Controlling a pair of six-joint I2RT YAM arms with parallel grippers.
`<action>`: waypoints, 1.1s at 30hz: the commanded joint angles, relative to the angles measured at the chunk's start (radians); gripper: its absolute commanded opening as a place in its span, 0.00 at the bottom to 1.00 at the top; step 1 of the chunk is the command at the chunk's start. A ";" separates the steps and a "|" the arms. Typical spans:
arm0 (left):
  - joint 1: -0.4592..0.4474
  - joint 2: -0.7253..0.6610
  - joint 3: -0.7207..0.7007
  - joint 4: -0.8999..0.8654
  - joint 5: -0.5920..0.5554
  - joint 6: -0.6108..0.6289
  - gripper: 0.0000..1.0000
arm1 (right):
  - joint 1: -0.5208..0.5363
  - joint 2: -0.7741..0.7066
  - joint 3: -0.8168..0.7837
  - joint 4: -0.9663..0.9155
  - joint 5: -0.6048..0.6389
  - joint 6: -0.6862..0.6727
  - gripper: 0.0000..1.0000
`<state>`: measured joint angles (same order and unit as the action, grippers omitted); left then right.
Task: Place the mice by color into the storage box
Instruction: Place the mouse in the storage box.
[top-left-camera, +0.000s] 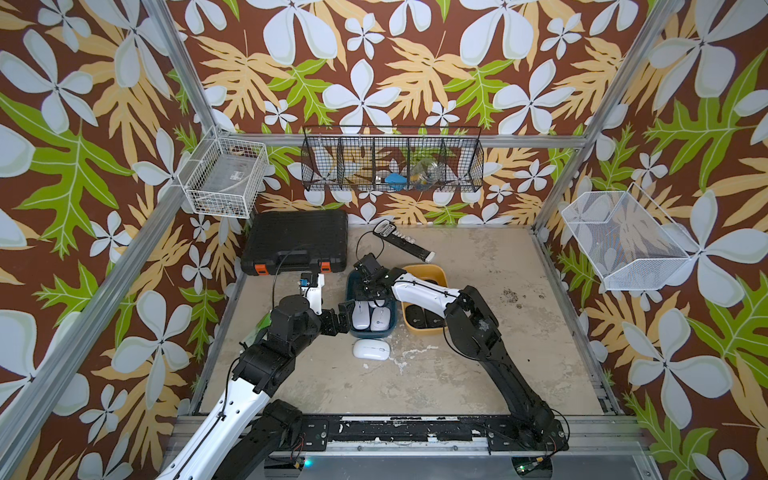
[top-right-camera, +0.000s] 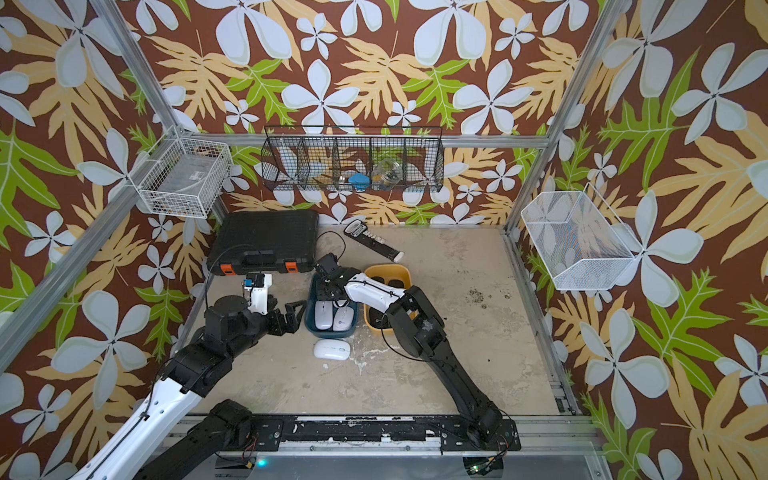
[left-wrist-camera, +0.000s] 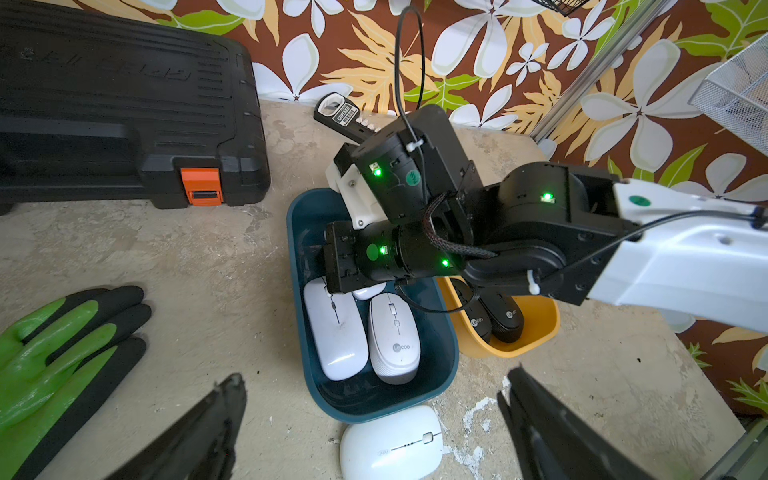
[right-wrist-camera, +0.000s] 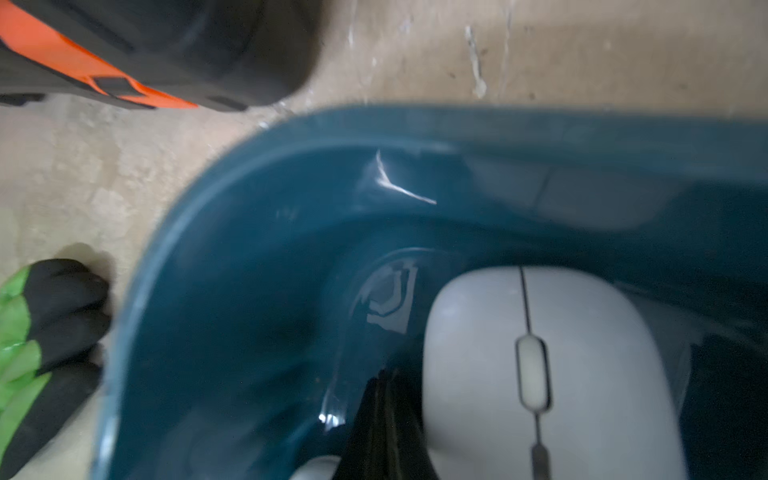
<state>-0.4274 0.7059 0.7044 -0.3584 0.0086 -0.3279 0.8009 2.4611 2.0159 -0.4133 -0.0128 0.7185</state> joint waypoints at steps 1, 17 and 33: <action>0.002 -0.002 -0.001 0.016 0.007 0.001 1.00 | -0.003 -0.010 0.004 -0.036 0.076 0.000 0.09; 0.002 -0.012 -0.013 0.022 0.016 -0.006 1.00 | 0.001 -0.047 -0.046 0.061 0.002 0.027 0.10; 0.001 -0.025 -0.025 0.030 0.025 -0.011 1.00 | 0.020 -0.125 -0.208 0.102 -0.059 0.042 0.05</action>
<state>-0.4274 0.6827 0.6823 -0.3546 0.0269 -0.3347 0.8116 2.3592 1.8240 -0.3080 -0.0731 0.7582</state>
